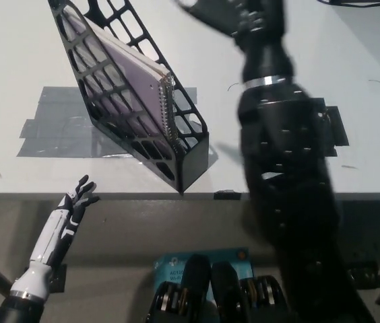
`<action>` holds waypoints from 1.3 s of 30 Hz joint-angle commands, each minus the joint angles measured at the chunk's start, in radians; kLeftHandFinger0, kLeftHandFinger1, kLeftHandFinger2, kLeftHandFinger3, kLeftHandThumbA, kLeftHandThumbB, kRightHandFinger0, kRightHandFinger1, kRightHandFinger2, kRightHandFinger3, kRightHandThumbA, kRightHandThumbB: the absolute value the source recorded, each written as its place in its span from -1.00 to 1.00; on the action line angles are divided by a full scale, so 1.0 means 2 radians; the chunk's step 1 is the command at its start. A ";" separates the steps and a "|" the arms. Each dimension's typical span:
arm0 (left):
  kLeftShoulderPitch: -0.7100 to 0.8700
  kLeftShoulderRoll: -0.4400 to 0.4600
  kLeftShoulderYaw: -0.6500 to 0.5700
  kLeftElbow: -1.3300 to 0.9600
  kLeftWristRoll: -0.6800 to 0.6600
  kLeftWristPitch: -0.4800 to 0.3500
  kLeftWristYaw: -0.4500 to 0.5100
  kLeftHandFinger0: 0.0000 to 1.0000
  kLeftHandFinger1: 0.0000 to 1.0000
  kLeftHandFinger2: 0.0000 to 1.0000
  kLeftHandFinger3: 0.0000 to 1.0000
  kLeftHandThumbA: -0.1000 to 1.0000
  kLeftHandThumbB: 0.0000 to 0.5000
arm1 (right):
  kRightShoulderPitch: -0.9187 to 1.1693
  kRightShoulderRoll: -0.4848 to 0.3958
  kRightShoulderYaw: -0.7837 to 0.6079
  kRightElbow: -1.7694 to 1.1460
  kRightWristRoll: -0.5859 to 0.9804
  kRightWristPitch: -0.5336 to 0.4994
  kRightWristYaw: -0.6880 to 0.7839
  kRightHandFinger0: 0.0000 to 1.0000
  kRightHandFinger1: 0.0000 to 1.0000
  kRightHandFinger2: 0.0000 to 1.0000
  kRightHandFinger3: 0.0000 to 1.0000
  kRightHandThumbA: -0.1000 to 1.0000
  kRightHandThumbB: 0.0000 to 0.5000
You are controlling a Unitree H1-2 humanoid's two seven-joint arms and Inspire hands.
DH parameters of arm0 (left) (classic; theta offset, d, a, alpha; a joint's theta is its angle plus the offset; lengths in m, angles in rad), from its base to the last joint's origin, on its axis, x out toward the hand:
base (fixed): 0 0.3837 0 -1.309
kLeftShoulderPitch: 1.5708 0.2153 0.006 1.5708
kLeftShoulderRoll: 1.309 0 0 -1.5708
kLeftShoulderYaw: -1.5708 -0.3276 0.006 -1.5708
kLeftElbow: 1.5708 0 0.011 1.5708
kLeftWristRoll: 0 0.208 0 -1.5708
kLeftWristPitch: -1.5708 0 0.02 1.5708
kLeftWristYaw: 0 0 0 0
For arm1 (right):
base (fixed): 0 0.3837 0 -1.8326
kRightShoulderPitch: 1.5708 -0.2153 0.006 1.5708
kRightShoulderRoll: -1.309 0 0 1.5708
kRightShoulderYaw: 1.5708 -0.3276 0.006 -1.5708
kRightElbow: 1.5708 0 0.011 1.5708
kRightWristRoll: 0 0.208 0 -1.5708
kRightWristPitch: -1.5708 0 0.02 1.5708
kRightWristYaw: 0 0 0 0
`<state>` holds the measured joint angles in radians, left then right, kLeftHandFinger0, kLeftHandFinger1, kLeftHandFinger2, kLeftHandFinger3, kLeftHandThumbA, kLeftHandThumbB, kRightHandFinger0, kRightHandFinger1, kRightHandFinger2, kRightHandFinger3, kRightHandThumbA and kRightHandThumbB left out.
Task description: A person hands a notebook to the robot and the robot grabs it with its right hand and places it in the magazine stand kept in the centre of the desk infront of it.
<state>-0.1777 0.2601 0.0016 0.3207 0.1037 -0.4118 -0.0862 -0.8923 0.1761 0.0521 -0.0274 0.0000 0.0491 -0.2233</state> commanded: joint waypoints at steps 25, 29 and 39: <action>0.054 -0.014 -0.005 0.001 -0.001 -0.029 0.003 0.98 1.00 1.00 1.00 1.00 1.00 | 0.433 -0.163 0.037 -0.230 0.043 -0.033 0.119 1.00 1.00 1.00 1.00 1.00 0.37; 0.067 -0.014 -0.009 0.000 0.000 -0.029 0.005 0.95 1.00 1.00 1.00 1.00 1.00 | 0.475 -0.155 0.044 -0.173 0.051 -0.056 0.130 1.00 1.00 1.00 1.00 1.00 0.25; 0.094 -0.016 -0.014 0.002 -0.004 -0.029 0.008 0.94 1.00 1.00 1.00 1.00 1.00 | 0.498 -0.136 0.042 -0.070 0.054 -0.080 0.141 1.00 1.00 1.00 1.00 1.00 0.21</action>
<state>-0.0177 0.2248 -0.0174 0.3295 0.1012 -0.4327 -0.0847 0.0997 -0.1073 0.1342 -0.2203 0.0912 -0.0205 0.0196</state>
